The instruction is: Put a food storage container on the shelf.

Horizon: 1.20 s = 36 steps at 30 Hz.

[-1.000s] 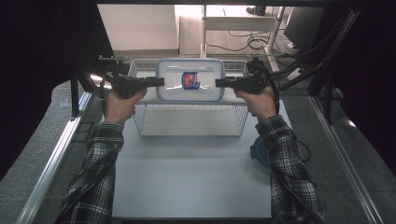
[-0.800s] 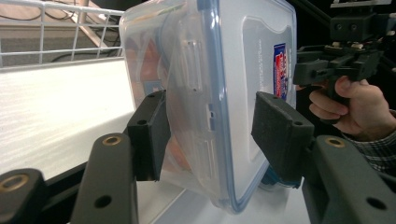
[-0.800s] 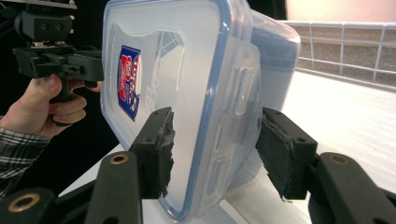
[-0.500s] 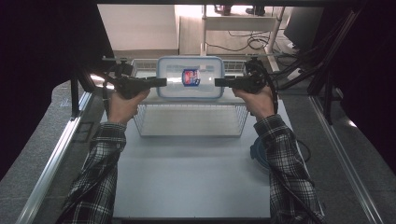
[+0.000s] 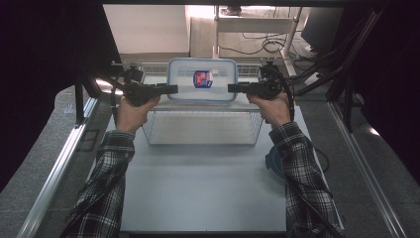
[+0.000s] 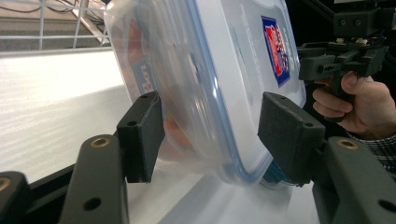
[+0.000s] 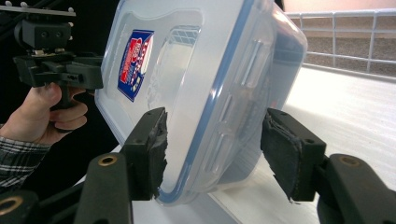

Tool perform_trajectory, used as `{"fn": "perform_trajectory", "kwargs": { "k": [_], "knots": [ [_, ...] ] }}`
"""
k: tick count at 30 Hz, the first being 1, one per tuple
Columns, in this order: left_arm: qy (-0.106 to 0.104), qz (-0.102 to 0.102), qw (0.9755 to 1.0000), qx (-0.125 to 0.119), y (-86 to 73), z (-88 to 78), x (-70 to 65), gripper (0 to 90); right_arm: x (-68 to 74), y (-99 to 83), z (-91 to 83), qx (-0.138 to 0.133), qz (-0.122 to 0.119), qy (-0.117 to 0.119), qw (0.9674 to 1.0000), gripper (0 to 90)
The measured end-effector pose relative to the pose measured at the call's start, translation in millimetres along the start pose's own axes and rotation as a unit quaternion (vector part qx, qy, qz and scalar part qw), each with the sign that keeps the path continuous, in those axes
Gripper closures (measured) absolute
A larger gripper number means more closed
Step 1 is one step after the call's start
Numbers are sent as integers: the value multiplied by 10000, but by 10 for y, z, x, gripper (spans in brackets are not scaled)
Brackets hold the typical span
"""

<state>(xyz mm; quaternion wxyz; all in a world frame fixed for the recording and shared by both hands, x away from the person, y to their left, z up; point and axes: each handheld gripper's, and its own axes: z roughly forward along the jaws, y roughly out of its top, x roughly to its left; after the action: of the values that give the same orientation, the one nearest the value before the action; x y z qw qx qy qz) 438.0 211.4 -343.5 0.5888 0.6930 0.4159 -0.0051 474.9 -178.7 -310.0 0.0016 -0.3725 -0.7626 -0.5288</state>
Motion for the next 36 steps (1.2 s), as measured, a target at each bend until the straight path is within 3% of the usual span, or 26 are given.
{"fn": "perform_trajectory", "kwargs": {
  "k": [9, 13, 15, 30, 32, 36],
  "knots": [
    [-69, -21, 9999, 104, -24, 36, 25, 406, 5, 10, 31, 68, 58, -122, 9999, 338],
    [-87, -114, 9999, 64, -24, 38, 34, 404, 44, 32, 12, 70, -118, -426, 9990, 311],
    [-83, -135, 9999, 47, -25, 40, 42, 401, 46, 33, 5, 59, -128, -469, 9988, 311],
    [489, -203, 9982, -265, 47, 22, 10, 313, 27, 46, -6, -75, -111, -550, 9984, 368],
    [629, -146, 9976, -263, 61, 7, 4, 313, 26, 52, -5, -97, -118, -553, 9984, 376],
    [649, -51, 9976, -244, 70, -22, -23, 316, 43, 56, 3, -100, -175, -569, 9982, 382]
  ]
}}
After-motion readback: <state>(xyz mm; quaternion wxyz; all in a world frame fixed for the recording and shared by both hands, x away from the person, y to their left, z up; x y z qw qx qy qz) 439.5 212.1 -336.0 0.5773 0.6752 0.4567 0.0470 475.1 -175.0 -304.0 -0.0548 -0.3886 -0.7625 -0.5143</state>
